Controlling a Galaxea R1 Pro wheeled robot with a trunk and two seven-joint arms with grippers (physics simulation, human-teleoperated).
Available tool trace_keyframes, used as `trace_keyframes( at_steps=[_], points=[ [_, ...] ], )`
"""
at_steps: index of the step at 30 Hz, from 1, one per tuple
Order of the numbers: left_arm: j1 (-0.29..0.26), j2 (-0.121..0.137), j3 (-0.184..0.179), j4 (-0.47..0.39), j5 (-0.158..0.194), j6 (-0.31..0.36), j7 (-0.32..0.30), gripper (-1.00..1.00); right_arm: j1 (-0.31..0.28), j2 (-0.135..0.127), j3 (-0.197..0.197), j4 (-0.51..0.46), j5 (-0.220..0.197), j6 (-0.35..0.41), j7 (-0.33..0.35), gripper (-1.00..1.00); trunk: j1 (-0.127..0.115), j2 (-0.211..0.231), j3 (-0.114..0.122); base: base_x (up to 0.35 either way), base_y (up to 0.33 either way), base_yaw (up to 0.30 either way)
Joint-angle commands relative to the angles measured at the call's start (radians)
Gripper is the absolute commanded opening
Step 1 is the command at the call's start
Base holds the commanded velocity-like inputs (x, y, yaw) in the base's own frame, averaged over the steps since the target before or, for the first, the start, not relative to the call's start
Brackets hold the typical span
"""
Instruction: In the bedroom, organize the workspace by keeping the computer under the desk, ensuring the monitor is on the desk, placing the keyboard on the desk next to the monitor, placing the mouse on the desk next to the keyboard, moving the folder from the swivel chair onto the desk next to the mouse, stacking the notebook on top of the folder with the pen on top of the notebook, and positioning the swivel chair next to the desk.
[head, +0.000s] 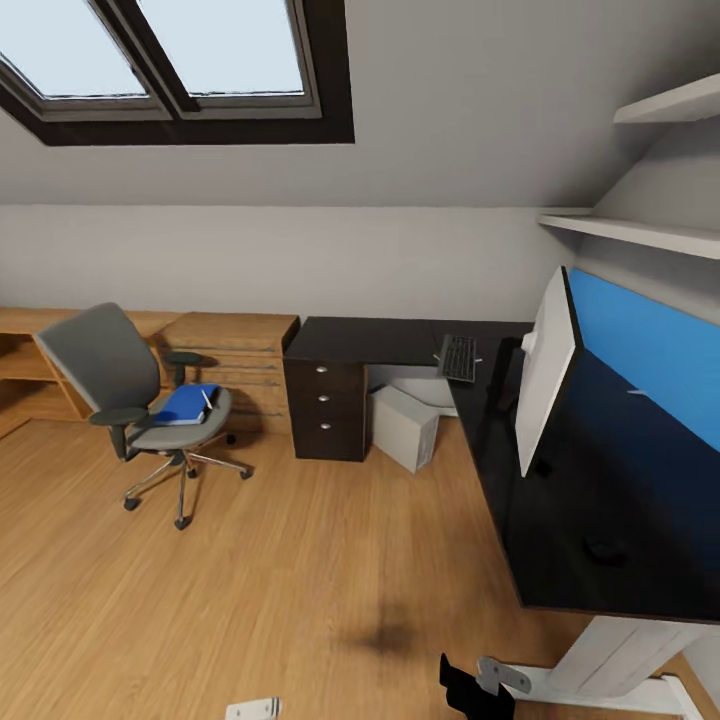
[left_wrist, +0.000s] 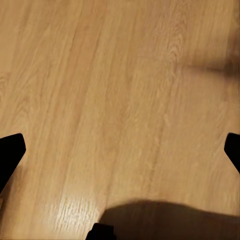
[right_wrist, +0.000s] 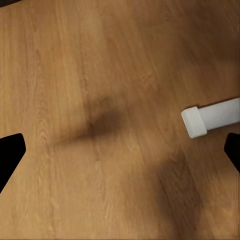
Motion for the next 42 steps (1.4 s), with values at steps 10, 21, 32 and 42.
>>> trace_keyframes(
  at_steps=[10, 21, 32, 42],
  points=[
    [0.004, -0.023, -0.014, 0.022, 0.011, -0.015, 0.009, 1.0, 0.007, -0.002, 0.002, 0.01, 0.007, -0.026, -0.016, 1.0, 0.0, -0.001, -0.001, -0.023, -0.024, -0.007],
    [0.005, -0.03, -0.014, 0.052, 0.009, -0.015, 0.009, 1.0, 0.014, -0.034, 0.001, 0.013, 0.009, -0.022, -0.009, 1.0, 0.0, -0.001, -0.001, -0.017, -0.003, 0.0],
    [0.005, -0.028, -0.014, 0.054, 0.009, -0.013, 0.009, 1.0, 0.015, -0.03, 0.002, 0.013, 0.013, -0.021, -0.005, 1.0, 0.0, -0.001, -0.001, -0.245, -0.116, 0.0],
    [0.005, -0.028, -0.014, 0.054, 0.009, -0.013, 0.009, 1.0, 0.015, -0.029, 0.002, 0.013, 0.013, -0.021, -0.005, 1.0, 0.0, -0.001, -0.001, -0.296, -0.167, 0.0]
  ],
)
